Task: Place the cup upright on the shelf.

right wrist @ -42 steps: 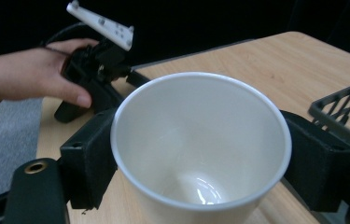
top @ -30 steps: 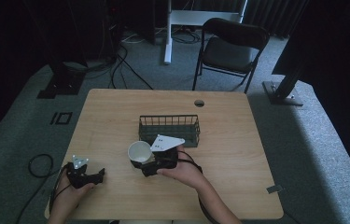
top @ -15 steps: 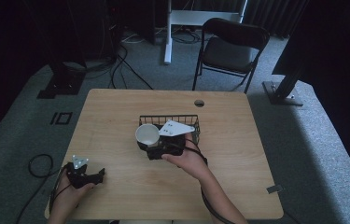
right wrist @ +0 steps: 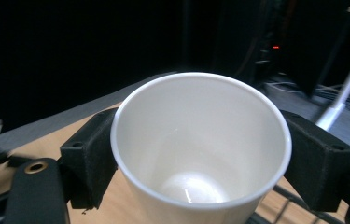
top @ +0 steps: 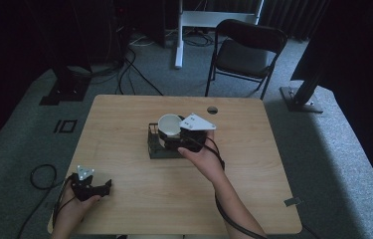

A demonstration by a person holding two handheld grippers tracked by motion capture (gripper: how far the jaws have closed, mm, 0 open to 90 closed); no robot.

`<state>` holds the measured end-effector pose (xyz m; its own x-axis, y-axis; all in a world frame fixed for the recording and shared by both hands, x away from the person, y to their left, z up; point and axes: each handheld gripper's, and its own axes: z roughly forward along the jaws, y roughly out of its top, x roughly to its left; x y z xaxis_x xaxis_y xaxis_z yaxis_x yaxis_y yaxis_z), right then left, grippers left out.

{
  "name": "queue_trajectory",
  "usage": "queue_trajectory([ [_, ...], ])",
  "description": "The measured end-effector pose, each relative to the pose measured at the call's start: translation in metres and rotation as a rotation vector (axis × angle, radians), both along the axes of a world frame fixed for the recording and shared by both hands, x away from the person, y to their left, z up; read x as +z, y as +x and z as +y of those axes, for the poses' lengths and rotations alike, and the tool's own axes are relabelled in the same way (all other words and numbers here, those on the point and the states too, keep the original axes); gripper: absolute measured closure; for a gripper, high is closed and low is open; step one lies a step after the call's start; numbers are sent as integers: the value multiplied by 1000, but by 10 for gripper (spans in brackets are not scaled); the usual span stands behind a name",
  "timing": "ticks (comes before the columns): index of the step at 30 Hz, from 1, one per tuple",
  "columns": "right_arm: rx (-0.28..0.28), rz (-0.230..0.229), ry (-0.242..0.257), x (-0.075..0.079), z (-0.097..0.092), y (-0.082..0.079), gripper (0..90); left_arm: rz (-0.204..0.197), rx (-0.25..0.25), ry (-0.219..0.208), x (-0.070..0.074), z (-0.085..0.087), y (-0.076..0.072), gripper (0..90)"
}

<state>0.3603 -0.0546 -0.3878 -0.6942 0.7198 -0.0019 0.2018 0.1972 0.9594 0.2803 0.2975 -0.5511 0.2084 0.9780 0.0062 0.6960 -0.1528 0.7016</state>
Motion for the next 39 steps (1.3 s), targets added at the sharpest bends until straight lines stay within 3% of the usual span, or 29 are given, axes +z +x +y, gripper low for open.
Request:
queue_trajectory([
  [8, -131, -21, -15, -3, -8, 14, 191, 0, 0, 0, 0, 0, 0, 76],
  [14, -192, 15, -44, -14, -15, 28, 191, -1, 1, 0, 0, 0, 0, 76],
  [27, -267, 80, -61, -42, -23, 46, 191, 0, 0, 0, 0, 0, 0, 76],
  [39, -285, 112, -83, -61, -25, 53, 190, -1, 0, 0, 0, 0, 0, 76],
])
